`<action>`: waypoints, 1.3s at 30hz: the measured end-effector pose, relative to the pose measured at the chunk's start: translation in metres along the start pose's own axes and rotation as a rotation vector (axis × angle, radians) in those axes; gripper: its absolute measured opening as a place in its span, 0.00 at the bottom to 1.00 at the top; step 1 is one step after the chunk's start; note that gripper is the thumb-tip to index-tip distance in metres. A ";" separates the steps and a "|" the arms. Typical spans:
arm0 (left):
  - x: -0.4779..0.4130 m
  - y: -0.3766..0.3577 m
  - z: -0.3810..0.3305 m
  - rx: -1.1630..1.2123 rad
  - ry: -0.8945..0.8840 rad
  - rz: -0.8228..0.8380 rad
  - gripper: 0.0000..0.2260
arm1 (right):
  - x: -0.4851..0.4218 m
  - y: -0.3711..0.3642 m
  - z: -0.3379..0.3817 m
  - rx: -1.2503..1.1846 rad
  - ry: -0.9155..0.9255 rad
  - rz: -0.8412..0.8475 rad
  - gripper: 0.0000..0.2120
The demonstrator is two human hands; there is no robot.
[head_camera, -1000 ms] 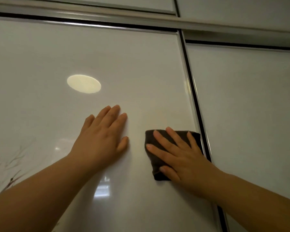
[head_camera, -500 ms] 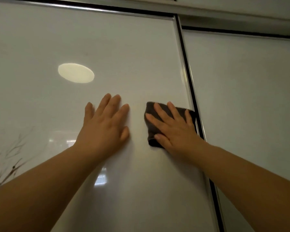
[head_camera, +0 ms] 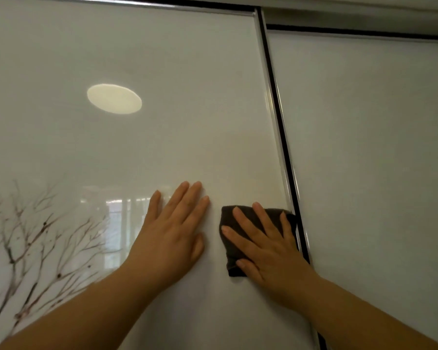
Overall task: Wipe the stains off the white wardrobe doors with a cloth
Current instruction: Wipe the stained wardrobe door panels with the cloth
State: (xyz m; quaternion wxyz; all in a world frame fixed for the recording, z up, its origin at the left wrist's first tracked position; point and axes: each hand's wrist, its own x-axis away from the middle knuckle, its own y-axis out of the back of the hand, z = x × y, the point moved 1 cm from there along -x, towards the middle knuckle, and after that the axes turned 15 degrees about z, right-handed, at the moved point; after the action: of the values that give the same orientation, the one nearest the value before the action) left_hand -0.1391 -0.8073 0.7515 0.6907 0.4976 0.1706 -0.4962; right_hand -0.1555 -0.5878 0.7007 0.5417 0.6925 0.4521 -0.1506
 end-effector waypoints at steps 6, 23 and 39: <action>0.022 -0.007 -0.004 -0.040 0.067 0.124 0.29 | 0.030 -0.022 0.014 0.043 0.014 0.038 0.28; 0.047 -0.008 -0.016 -0.021 0.101 0.174 0.27 | 0.024 -0.030 0.037 0.064 0.074 0.022 0.28; 0.017 0.029 0.021 0.088 0.182 -0.092 0.27 | -0.082 0.044 0.054 -0.056 -0.066 -0.074 0.28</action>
State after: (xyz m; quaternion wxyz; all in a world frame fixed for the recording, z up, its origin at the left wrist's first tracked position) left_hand -0.1123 -0.8336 0.7630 0.6263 0.5622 0.2331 -0.4872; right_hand -0.1497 -0.6740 0.7650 0.5694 0.6545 0.4634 -0.1806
